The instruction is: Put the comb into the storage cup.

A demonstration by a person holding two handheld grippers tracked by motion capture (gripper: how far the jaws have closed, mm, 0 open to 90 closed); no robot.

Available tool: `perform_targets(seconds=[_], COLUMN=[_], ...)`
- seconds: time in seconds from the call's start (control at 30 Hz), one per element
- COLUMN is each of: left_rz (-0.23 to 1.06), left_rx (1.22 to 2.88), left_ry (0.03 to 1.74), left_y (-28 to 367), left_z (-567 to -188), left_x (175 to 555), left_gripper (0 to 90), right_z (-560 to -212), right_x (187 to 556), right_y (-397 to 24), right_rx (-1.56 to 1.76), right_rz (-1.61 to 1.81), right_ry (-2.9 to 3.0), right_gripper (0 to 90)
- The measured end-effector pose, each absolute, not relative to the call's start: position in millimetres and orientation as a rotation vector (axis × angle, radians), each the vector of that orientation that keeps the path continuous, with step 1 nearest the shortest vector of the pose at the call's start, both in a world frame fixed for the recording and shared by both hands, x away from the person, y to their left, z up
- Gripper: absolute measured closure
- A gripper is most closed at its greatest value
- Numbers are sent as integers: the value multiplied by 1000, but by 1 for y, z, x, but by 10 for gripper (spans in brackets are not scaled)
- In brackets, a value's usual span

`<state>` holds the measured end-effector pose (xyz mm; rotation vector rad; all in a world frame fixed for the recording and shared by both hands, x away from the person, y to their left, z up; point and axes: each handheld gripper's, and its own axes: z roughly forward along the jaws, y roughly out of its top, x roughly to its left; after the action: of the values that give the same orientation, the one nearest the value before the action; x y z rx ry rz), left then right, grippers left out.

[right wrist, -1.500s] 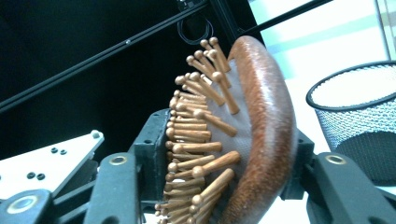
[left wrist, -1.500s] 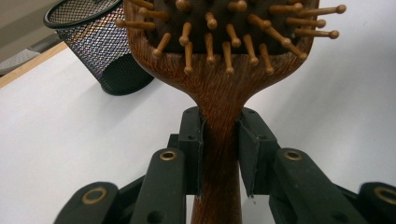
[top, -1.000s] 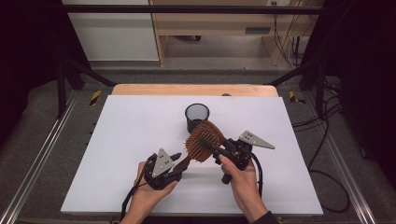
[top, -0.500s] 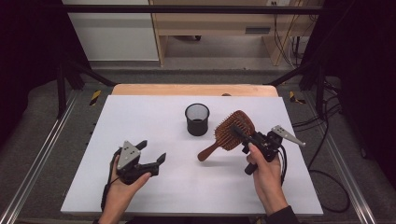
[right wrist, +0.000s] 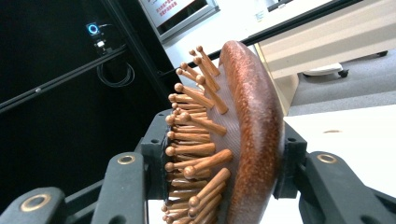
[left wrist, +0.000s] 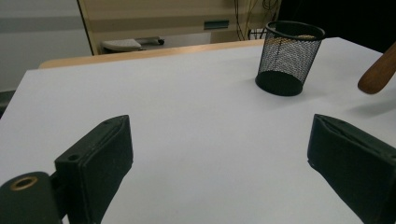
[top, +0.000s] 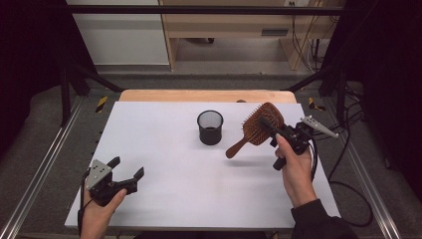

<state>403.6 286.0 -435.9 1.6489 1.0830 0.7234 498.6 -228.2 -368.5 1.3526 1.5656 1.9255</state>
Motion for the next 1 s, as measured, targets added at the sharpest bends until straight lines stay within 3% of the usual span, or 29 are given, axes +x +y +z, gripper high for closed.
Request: perform_targets(seconds=[0.17,0.27,0.63,1.0], left_rz=[750,759,740,744], left_rx=[1636,1651,1635,1643], left_ry=[1100,1129,1157,1138], left_y=[287,286,288,286], left_z=[-436,-439,-440,-440], left_x=[404,405,406,406], left_gripper=[73,125,110,121], right_z=[-352,-341,-303,-289], right_x=[510,517,530,541], right_y=[-222,-220,-220,-208], right_rx=[1341,1336,1291,1264], right_rz=[1907,1906,1930,1951], right_ry=[1575,1568,1507,1493], right_gripper=[515,515,514,514])
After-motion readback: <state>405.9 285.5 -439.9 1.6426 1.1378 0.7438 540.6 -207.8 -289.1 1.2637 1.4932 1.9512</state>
